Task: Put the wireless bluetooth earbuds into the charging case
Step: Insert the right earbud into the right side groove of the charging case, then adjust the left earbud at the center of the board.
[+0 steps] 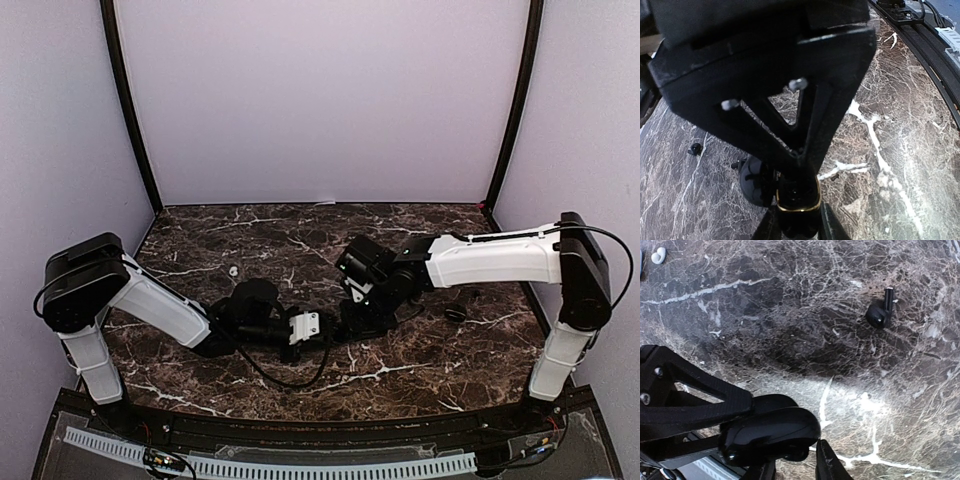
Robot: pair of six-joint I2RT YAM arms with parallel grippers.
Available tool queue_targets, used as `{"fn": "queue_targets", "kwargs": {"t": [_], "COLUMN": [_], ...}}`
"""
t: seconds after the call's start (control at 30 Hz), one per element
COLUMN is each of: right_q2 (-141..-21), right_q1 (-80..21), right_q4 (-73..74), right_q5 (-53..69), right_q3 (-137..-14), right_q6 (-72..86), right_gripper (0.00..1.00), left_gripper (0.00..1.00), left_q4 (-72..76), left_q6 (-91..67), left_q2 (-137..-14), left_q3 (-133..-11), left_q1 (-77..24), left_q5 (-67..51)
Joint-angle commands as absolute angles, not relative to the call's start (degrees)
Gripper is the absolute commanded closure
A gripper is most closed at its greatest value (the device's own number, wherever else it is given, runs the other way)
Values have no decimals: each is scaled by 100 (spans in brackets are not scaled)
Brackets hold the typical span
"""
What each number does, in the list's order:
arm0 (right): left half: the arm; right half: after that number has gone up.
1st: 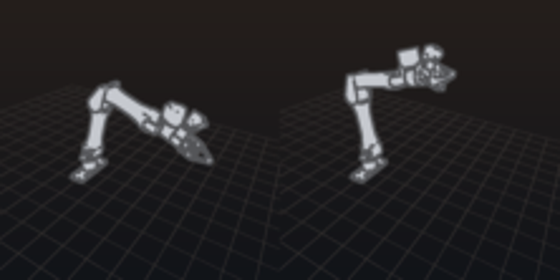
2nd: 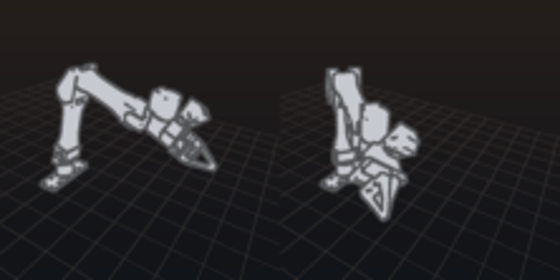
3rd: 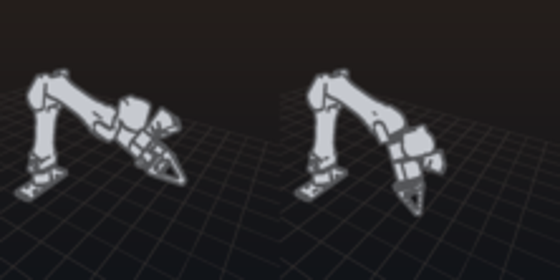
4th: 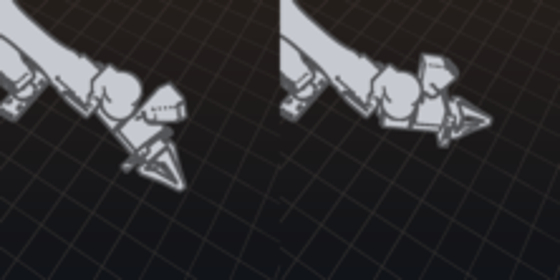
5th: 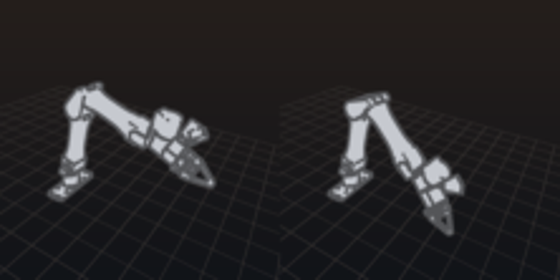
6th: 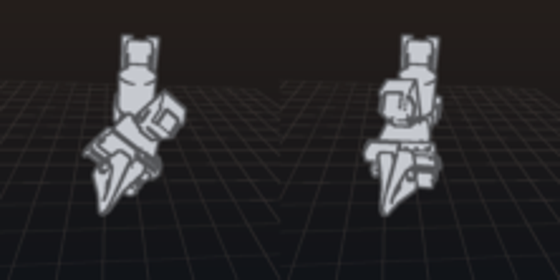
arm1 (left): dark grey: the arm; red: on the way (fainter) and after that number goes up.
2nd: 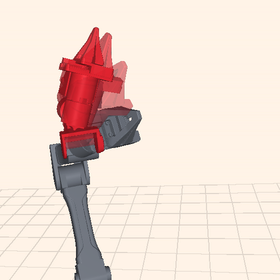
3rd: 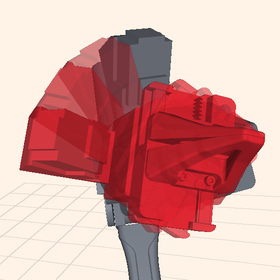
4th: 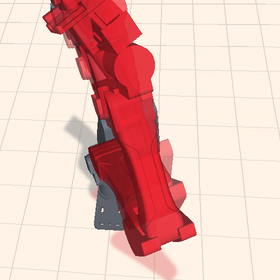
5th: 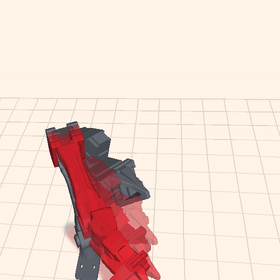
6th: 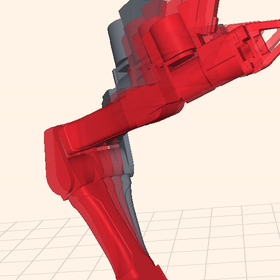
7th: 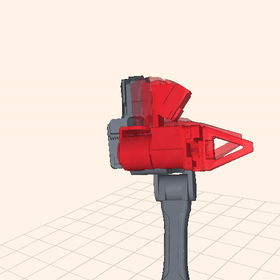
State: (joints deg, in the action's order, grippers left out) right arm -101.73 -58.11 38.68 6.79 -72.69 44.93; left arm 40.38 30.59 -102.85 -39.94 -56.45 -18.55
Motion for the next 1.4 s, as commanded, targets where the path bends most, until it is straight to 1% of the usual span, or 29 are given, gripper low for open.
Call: {"fn": "queue_targets", "kwargs": {"t": [0.0,0.27,0.47,0.57,0.77,0.87,1.03,1.13,1.23,1.37], "right_q2": [-9885,-9669,-9584,-9506,-9214,-8845,-8290,-7903,-7542,-7235], "right_q1": [-5836,-5801,-5776,-5774,-5766,-5757,-5741,-5726,-5695,-5639], "right_q4": [3247,2991,2975,2956,2830,2683,2354,1963,1600,980], "right_q5": [983,1300,1293,1285,1332,1344,1088,883,635,572], "right_q3": [-7189,-7009,-6906,-6838,-6712,-6579,-6199,-5910,-5615,-5191], "right_q6": [4508,4576,4613,4614,4493,4405,4265,4131,3954,3637], "right_gripper": [70,68,67,63,44,39,38,43,45,51], "left_gripper": [100,100,100,100,100,100,100,100,100,100], "left_q4": [4531,4657,4856,5130,5850,6185,6662,6819,7038,7400], "left_q6": [2962,2871,2731,2493,2007,1772,1459,1297,1046,774], "left_q2": [-10208,-10213,-10198,-10158,-10084,-10043,-9985,-9898,-9750,-9569], "left_q3": [-4063,-4033,-3972,-3839,-3507,-3342,-3099,-2989,-2846,-2607], "left_q1": [-5730,-5722,-5684,-5573,-5305,-5180,-5025,-4957,-4838,-4730], "left_q5": [-2083,-2108,-2226,-2455,-2910,-3076,-3256,-3320,-3479,-3648]}}
